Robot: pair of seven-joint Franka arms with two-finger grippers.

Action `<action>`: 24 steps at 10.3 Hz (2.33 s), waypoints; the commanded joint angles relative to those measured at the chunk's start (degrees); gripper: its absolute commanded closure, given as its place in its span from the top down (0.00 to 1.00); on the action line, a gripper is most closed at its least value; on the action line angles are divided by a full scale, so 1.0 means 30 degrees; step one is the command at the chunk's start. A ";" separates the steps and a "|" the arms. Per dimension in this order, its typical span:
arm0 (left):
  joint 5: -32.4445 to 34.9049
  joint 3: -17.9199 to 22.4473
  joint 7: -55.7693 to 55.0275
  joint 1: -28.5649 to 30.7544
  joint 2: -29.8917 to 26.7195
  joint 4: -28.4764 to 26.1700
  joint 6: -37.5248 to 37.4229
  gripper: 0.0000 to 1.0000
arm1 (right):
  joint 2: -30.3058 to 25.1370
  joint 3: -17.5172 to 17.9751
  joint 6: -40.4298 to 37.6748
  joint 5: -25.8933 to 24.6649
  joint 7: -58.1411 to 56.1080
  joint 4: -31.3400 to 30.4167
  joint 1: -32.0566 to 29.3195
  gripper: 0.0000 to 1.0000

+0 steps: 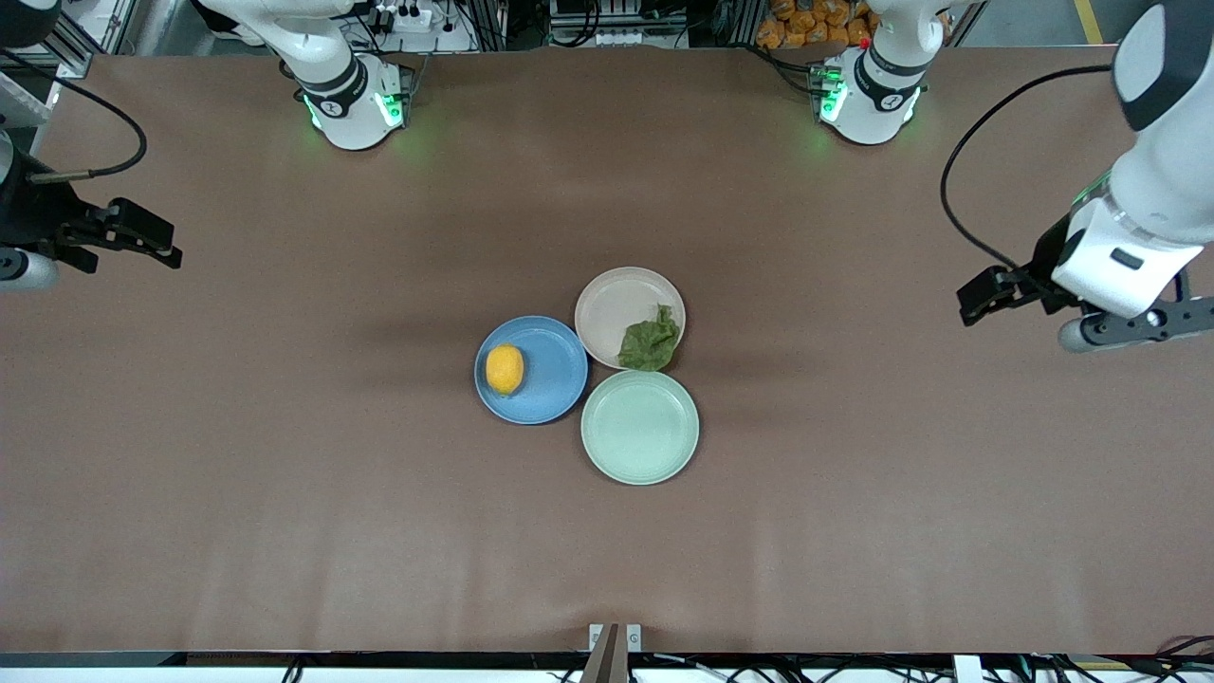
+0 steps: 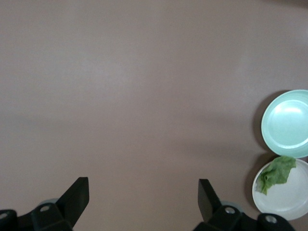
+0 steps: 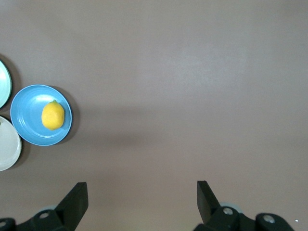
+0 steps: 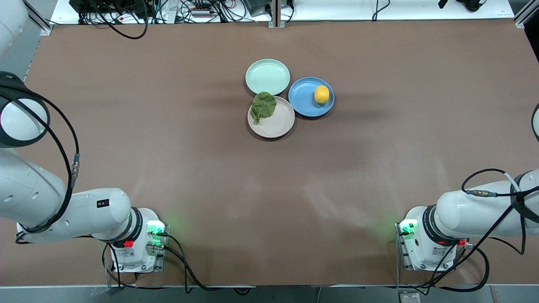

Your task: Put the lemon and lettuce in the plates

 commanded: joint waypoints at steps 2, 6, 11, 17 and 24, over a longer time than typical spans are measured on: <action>-0.0984 -0.0205 0.0653 0.0955 -0.1237 -0.0702 -0.1058 1.00 | 0.0184 0.0098 0.1375 -0.1342 0.0107 0.0239 0.0013 1.00; -0.1072 0.3998 0.2353 -0.2426 -0.1793 -0.1171 -0.1059 1.00 | -0.0080 0.0070 0.1405 -0.1437 0.0078 0.0415 -0.0278 1.00; -0.1101 0.4218 0.3174 -0.2700 -0.2114 -0.0995 -0.1059 1.00 | 0.0038 0.0099 0.1260 -0.1321 -0.0039 0.0679 -0.0280 1.00; -0.1130 0.4277 0.4053 -0.2789 -0.2379 -0.0849 -0.1088 1.00 | -0.0050 0.0128 0.1141 -0.1292 -0.0039 0.0709 -0.0280 1.00; -0.1687 0.4306 0.4024 -0.2877 -0.2673 -0.0558 -0.1498 1.00 | -0.0050 0.0128 0.1112 -0.1262 -0.0039 0.0709 -0.0280 1.00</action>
